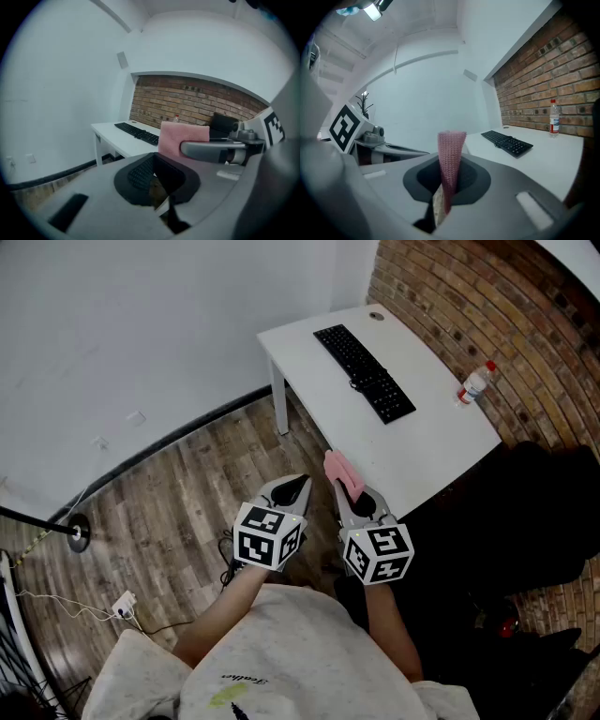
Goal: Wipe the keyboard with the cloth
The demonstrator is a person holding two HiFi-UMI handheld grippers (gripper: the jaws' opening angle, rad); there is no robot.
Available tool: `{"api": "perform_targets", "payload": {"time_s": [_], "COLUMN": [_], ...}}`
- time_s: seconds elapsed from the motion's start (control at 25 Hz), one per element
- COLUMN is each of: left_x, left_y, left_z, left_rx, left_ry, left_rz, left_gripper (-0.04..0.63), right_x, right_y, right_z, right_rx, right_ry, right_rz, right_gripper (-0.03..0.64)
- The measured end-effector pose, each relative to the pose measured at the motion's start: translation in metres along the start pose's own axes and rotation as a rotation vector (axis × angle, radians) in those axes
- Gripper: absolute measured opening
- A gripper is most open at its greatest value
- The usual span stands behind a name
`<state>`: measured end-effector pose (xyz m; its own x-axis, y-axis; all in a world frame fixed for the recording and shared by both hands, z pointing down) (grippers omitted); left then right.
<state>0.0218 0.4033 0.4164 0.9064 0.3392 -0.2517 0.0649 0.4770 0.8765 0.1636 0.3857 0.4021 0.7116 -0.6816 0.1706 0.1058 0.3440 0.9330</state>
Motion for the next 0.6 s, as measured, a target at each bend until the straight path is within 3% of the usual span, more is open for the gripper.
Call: {"api": "perform_targets", "payload": {"time_s": [0.32, 0.6], "left_x": [-0.008, -0.042], "left_y": [-0.003, -0.013], "left_z": [0.005, 0.027], "left_rx": [-0.013, -0.026], "left_ry": [-0.004, 0.016], "left_rz": [0.002, -0.012], "left_gripper": [-0.003, -0.003], "right_x": [0.004, 0.012], "right_y": [0.002, 0.001], "right_z": [0.009, 0.046], "right_rx": [-0.009, -0.042], "right_ry": [-0.012, -0.002], "right_rz": [0.031, 0.055], "right_gripper": [0.025, 0.025]}}
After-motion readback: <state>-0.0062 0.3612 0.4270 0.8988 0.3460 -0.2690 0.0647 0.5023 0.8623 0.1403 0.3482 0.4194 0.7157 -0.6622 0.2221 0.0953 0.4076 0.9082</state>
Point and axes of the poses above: the fingertips, and each gripper's own axes: z forward along the fingers, x to its right, y out of its underside, the point moved 8 cm from there along -z, backward along the fingers, and after that the axes turned 3 degrees about -x, right-handed, at the moved point
